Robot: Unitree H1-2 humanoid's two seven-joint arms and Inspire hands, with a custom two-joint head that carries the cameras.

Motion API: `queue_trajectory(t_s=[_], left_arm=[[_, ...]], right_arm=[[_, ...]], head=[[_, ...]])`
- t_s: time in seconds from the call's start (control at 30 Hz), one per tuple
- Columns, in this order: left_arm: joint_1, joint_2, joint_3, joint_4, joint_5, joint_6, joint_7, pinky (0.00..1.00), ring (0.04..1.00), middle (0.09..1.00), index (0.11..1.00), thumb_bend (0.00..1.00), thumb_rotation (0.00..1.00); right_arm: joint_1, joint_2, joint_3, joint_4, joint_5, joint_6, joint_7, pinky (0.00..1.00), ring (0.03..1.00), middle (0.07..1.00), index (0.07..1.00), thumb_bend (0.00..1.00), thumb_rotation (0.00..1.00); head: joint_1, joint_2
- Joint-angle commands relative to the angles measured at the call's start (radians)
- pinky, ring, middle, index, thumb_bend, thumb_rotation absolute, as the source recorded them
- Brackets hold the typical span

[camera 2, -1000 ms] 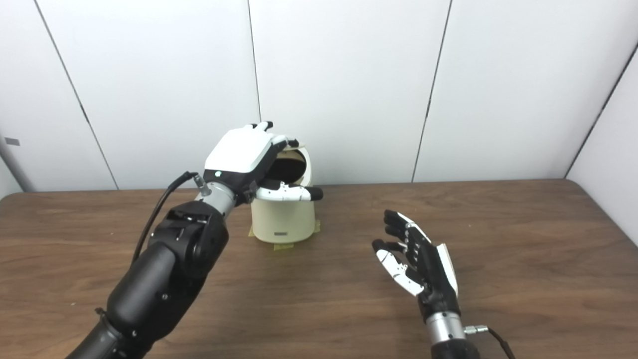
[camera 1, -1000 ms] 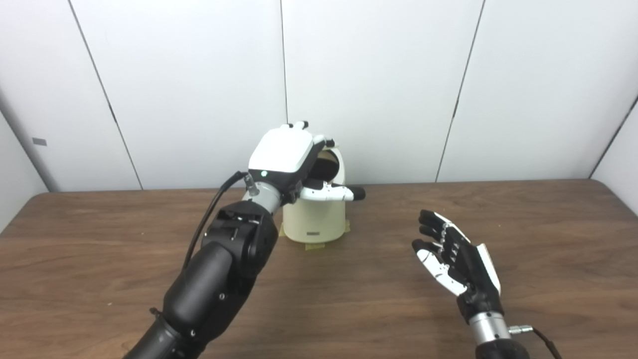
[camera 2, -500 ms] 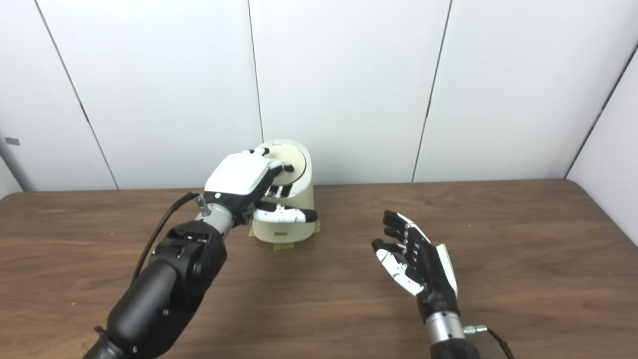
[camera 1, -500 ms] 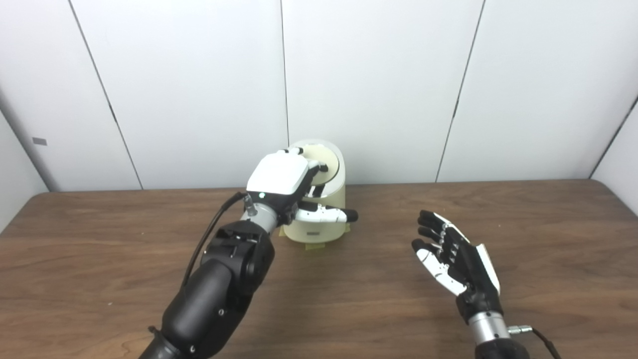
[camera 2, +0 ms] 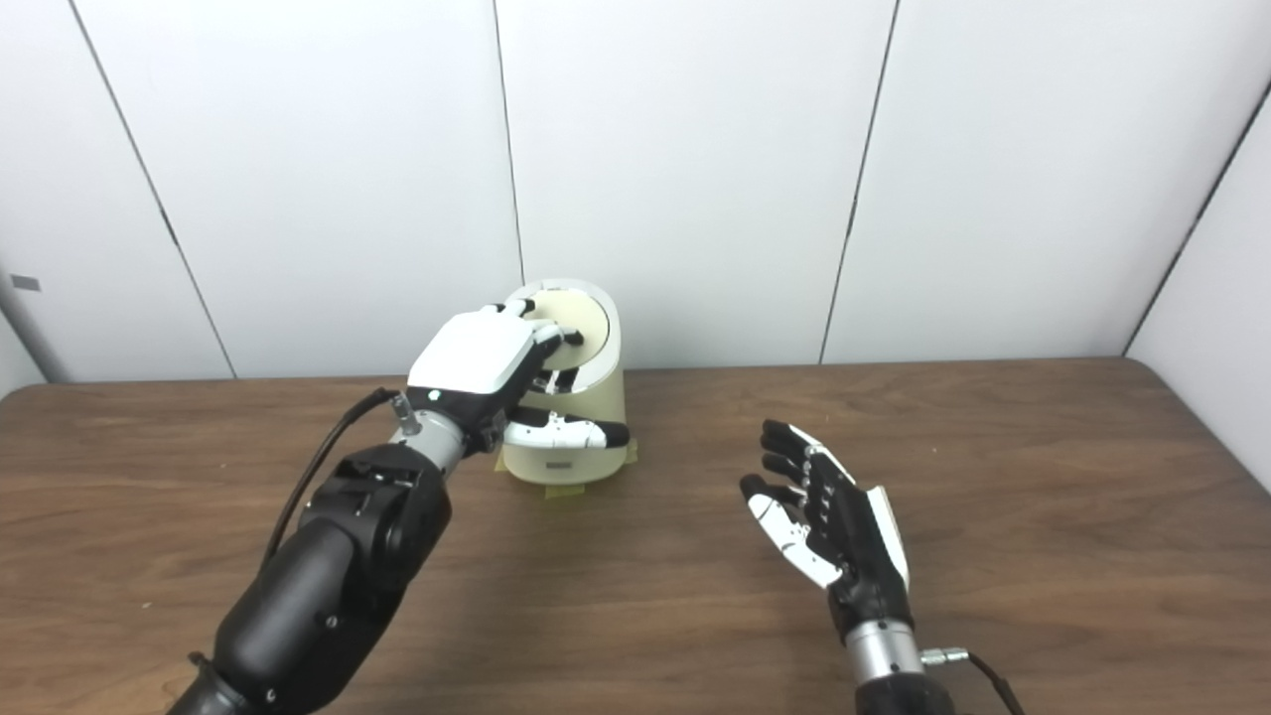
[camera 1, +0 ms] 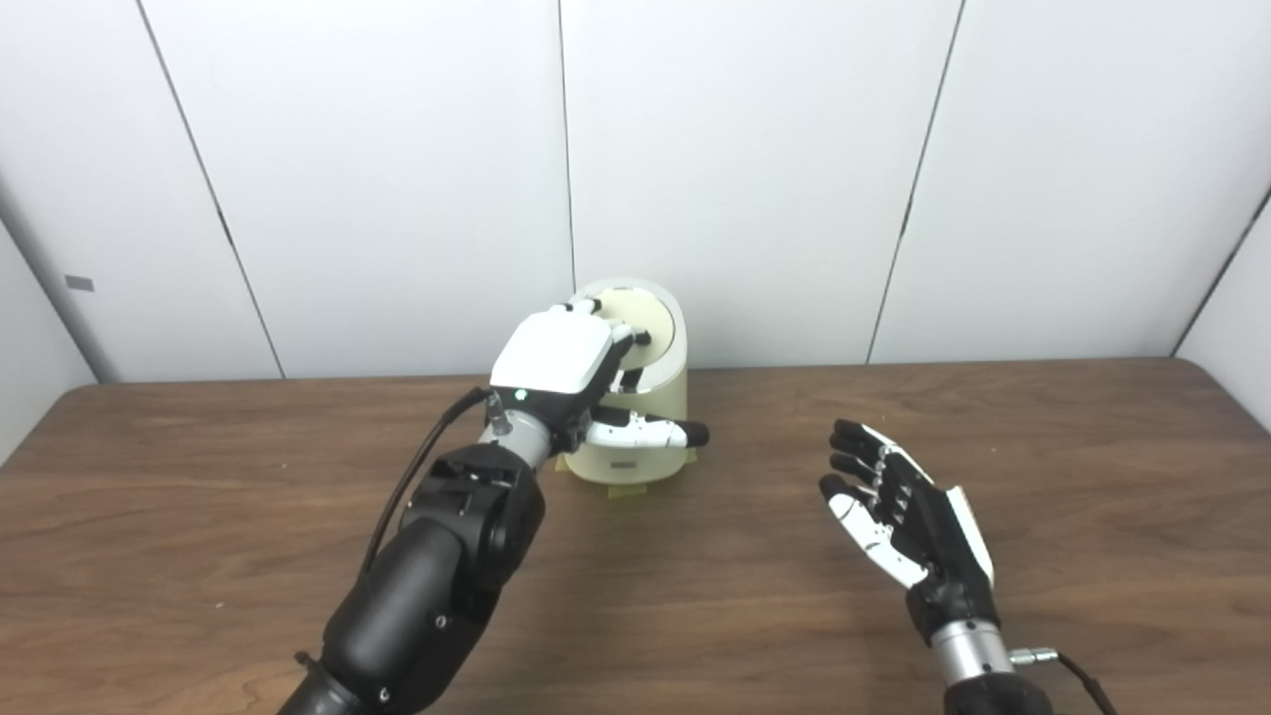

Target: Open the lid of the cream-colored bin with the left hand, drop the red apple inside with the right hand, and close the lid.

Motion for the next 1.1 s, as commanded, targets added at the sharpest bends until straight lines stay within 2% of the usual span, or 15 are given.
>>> queue_trajectory(t_s=[0.0, 0.47, 0.77, 0.97, 1.07], left_arm=[[-0.02, 0.026, 0.012, 0.032, 0.008, 0.013, -0.013, 1.0, 0.99, 0.877, 0.858, 0.98, 0.94], [-0.024, 0.051, 0.003, 0.063, 0.013, 0.008, -0.038, 1.0, 0.977, 0.857, 0.838, 0.99, 0.92], [-0.011, 0.044, 0.006, 0.051, 0.008, 0.024, -0.056, 1.0, 0.976, 0.854, 0.835, 0.99, 0.9], [0.013, 0.03, 0.039, 0.037, -0.024, -0.017, 0.064, 1.0, 0.997, 0.913, 0.904, 0.94, 0.92], [0.021, 0.025, 0.046, 0.024, -0.033, -0.023, 0.084, 1.0, 1.0, 0.953, 0.937, 0.92, 0.92]], right_arm=[[-0.031, 0.003, 0.001, -0.043, 0.002, -0.016, -0.002, 0.72, 0.814, 0.824, 0.802, 0.16, 0.4], [-0.038, 0.006, 0.01, -0.028, -0.028, -0.008, -0.009, 0.72, 0.807, 0.816, 0.796, 0.16, 0.4], [-0.036, 0.004, 0.008, -0.031, -0.017, -0.008, -0.005, 0.72, 0.809, 0.821, 0.8, 0.17, 0.39], [-0.035, 0.001, 0.009, -0.033, -0.015, -0.003, -0.001, 0.73, 0.815, 0.824, 0.805, 0.17, 0.41], [-0.034, 0.0, 0.011, -0.036, -0.02, 0.001, -0.002, 0.73, 0.812, 0.822, 0.803, 0.17, 0.4]], head=[[0.0, 0.0], [0.0, -0.003], [0.0, 0.002], [0.003, 0.003], [0.003, 0.003]])
